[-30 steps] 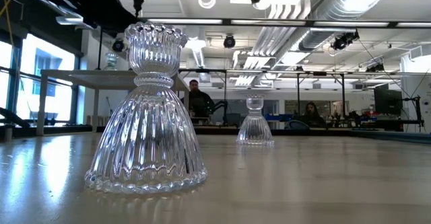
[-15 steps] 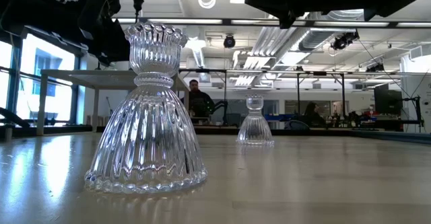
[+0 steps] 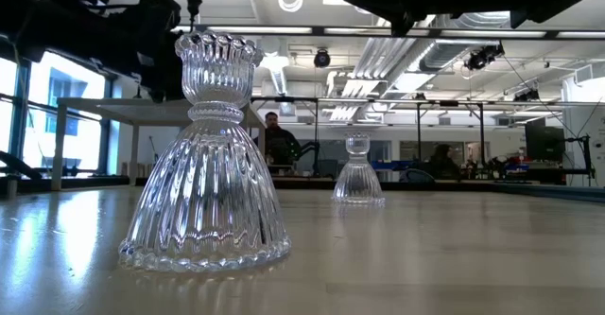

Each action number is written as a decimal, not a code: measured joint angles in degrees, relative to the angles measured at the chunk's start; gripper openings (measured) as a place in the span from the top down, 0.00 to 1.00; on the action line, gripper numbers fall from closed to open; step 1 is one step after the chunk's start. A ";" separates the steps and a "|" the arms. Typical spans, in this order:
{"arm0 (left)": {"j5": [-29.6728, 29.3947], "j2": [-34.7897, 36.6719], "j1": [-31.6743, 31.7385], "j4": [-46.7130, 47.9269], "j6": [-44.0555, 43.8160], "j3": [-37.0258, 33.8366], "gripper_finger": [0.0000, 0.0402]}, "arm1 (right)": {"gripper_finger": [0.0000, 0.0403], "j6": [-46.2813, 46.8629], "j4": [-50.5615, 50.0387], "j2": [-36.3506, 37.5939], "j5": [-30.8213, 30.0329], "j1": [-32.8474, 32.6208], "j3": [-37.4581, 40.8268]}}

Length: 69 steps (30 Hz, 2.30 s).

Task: Pick & Place candle stick holders
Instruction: Put the black candle holder on the shelf aligned with the other black candle holders

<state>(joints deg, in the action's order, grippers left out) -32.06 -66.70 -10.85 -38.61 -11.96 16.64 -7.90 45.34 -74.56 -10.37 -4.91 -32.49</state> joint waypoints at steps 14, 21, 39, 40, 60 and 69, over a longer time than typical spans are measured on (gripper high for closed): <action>0.48 -3.87 5.27 -7.95 1.17 0.33 0.74 | 1.00 -0.09 0.07 0.00 0.02 0.00 -0.02; 1.69 -3.87 5.99 -7.95 1.63 0.33 0.89 | 1.00 -0.09 0.40 -0.02 0.02 0.00 -0.02; 7.29 -3.85 5.97 -7.39 0.67 0.33 0.76 | 1.00 -0.11 0.39 -0.04 0.07 -0.02 -0.04; 7.29 -3.85 5.97 -7.22 0.36 0.33 0.74 | 1.00 -0.11 0.39 -0.04 0.07 -0.02 -0.04; 12.51 -8.45 9.90 -15.75 2.61 0.39 0.65 | 0.99 -1.39 1.79 -0.04 1.79 -0.02 -0.09; 11.59 -9.82 9.73 -17.94 3.89 0.37 0.84 | 1.00 -1.57 1.70 -0.04 1.79 -0.02 -0.09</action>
<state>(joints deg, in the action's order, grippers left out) -20.47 -76.51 -1.13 -56.55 -8.07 17.02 -9.47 47.05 -74.61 -8.58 -4.93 -32.58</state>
